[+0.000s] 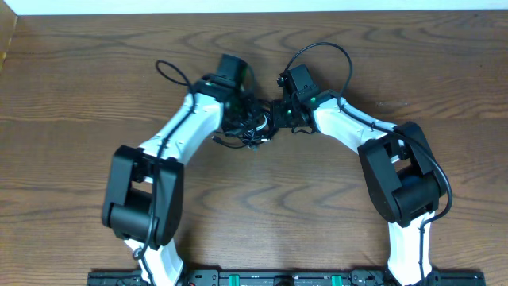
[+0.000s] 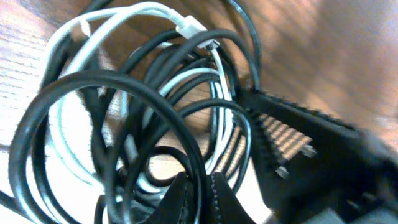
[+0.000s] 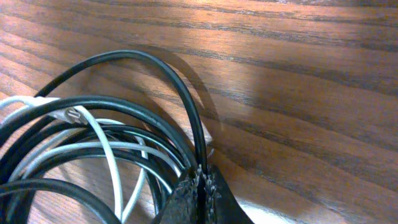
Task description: Untangle cables
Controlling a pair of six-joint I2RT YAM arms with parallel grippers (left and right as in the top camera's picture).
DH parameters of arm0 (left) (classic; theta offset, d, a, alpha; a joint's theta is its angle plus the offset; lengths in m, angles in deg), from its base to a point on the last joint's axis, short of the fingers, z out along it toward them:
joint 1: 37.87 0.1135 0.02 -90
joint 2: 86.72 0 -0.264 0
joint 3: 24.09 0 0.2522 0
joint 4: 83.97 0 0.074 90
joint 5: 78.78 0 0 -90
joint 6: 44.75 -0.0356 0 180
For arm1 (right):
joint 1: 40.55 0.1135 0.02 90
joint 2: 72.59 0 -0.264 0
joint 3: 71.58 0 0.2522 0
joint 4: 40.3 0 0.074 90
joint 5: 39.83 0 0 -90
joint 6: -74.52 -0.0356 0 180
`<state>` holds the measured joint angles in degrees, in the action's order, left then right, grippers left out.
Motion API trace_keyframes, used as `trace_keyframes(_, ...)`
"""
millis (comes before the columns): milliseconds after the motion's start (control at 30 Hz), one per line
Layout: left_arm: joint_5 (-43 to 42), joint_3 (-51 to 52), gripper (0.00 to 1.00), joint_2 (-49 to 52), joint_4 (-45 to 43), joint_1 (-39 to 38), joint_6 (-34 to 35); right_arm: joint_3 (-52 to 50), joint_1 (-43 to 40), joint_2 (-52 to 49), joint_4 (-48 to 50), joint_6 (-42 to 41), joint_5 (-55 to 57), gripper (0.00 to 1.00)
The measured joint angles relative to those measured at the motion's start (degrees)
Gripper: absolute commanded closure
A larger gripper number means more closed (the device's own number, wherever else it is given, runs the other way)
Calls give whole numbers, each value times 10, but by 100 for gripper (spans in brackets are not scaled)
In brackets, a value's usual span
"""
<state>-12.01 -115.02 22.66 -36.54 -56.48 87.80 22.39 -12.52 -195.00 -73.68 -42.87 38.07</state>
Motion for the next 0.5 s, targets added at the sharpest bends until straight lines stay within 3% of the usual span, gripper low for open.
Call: trace_keyframes(500,-340,10,92,-23,-87,126,-10,1,0,0,0,0,4,99)
